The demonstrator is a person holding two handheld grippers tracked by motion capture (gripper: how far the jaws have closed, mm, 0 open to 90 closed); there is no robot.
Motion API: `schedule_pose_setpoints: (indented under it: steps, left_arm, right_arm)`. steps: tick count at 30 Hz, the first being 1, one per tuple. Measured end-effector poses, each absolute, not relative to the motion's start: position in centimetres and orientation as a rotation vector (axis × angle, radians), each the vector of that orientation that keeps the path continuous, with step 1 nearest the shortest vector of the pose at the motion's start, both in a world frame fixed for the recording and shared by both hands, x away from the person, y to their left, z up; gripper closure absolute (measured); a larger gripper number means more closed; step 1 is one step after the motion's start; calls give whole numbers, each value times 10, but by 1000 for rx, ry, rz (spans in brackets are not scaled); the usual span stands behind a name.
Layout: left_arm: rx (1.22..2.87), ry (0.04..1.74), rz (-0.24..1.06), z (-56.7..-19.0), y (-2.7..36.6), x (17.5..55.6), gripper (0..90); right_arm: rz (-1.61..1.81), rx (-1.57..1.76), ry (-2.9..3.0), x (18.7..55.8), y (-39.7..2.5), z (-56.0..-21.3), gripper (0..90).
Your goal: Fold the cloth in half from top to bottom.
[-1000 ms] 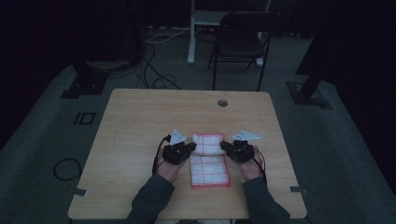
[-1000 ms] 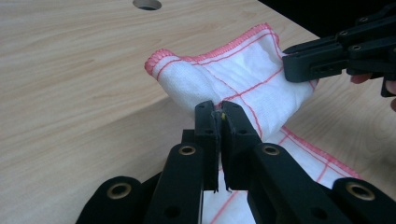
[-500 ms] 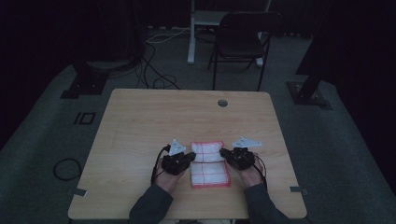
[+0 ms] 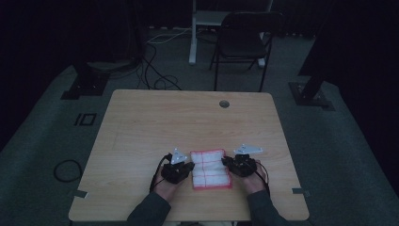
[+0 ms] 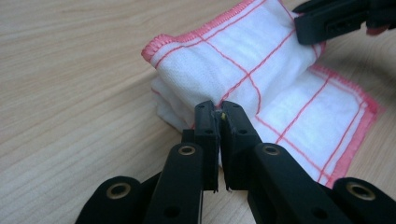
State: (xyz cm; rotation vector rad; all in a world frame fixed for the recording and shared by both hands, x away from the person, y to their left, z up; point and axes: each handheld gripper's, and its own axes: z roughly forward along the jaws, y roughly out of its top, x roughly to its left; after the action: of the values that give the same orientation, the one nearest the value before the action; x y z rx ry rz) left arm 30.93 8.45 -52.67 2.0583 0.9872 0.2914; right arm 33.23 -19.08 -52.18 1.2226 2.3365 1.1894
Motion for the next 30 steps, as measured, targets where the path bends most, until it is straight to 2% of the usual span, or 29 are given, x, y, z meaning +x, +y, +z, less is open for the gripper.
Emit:
schedule_pose_setpoints:
  steps: [10, 16, 22, 30]
  left_arm:
    - [2092, 986, 300, -534, 83, 307, 852]
    - [2022, 994, 317, -522, 92, 309, 705]
    - [1960, 1014, 346, -508, 100, 322, 647]
    - [1925, 1044, 306, -507, 98, 344, 542]
  right_arm:
    - [1173, 1287, 2316, 336, -198, -522, 680]
    - [1192, 1318, 2268, 339, -202, -516, 626]
    - [1219, 1322, 2247, 347, -200, -508, 578]
    - [1208, 1355, 2283, 365, -189, -510, 580]
